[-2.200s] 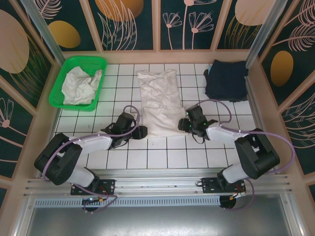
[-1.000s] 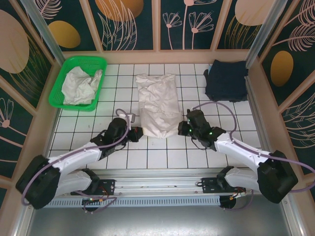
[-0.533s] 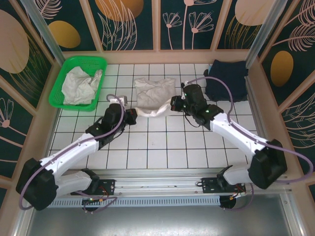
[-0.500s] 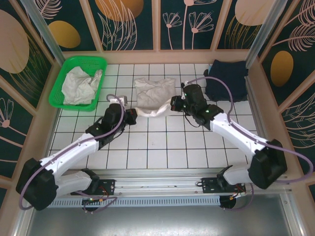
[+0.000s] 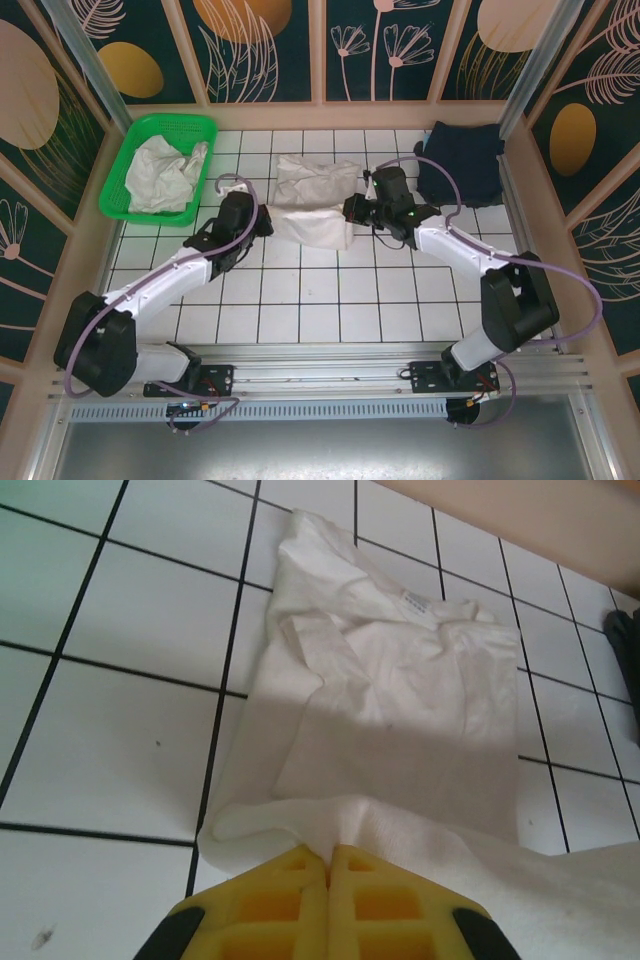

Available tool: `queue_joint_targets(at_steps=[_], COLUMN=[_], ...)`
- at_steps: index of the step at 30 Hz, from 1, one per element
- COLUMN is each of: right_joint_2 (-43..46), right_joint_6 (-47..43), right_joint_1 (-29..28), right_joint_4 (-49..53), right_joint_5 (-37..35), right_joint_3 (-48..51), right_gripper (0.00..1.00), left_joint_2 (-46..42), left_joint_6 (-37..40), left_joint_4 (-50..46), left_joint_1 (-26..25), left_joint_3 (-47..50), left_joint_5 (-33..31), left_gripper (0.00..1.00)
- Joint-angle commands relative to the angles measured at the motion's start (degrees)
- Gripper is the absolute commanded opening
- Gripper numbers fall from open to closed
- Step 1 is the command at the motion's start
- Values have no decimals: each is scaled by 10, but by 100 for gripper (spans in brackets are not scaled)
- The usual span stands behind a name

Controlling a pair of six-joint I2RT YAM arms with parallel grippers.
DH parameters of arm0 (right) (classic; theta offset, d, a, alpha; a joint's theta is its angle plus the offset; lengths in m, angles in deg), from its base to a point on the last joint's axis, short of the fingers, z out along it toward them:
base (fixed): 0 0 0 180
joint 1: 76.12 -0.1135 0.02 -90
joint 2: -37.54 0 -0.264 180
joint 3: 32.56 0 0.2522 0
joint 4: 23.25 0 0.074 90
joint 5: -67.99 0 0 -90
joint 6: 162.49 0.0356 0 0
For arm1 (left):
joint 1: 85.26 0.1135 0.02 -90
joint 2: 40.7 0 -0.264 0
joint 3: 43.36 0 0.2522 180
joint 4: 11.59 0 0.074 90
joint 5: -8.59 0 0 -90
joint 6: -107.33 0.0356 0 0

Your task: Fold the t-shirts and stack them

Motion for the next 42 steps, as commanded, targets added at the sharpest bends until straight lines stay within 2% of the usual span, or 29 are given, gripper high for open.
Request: queue_joint_targets(at_steps=[1, 8, 11, 17, 24, 25, 26, 28, 31, 33, 34, 37, 39, 42], right_joint_2=[-38, -111, -146, -210, -330, -345, -359, -387, -408, -407, -403, -375, -347, -333], right_joint_6=[3, 0, 3, 1, 8, 8, 7, 1, -9, -18, -23, -32, -28, -25], right_joint_1=[19, 52, 67, 90, 124, 127, 130, 134, 141, 145, 147, 148, 141, 115], right_joint_4=[-19, -9, -2, 7, 29, 31, 35, 57, 86, 100, 108, 118, 87, 32], right_joint_5=[25, 31, 48, 67, 114, 119, 123, 122, 107, 96, 84, 44, 36, 44], right_joint_3=[-39, -115, -153, -226, -330, -345, -359, -395, -433, -446, -449, -435, -395, -344], right_gripper=[0, 0, 0, 0, 0, 0, 0, 15, 24, 38, 42, 44, 44, 44], left_joint_2=[39, 140, 193, 326, 475, 491, 504, 526, 542, 535, 527, 492, 457, 411], left_joint_6=[27, 47, 57, 81, 81, 79, 80, 82, 97, 113, 122, 150, 167, 194], left_joint_4=[-4, -14, -30, -91, -139, -147, -152, -160, -176, -177, -174, -140, -99, -44], left_joint_1=[13, 48, 62, 78, 116, 122, 127, 134, 139, 140, 139, 139, 135, 114], left_joint_3=[-54, -175, -241, -396, -554, -573, -589, -615, -644, -641, -633, -578, -512, -413], left_joint_5=[-22, 24, 65, 107, 163, 167, 172, 171, 165, 162, 164, 188, 204, 174], left_gripper=[0, 0, 0, 0, 0, 3, 13, 60, 78, 85, 97, 99, 98, 99])
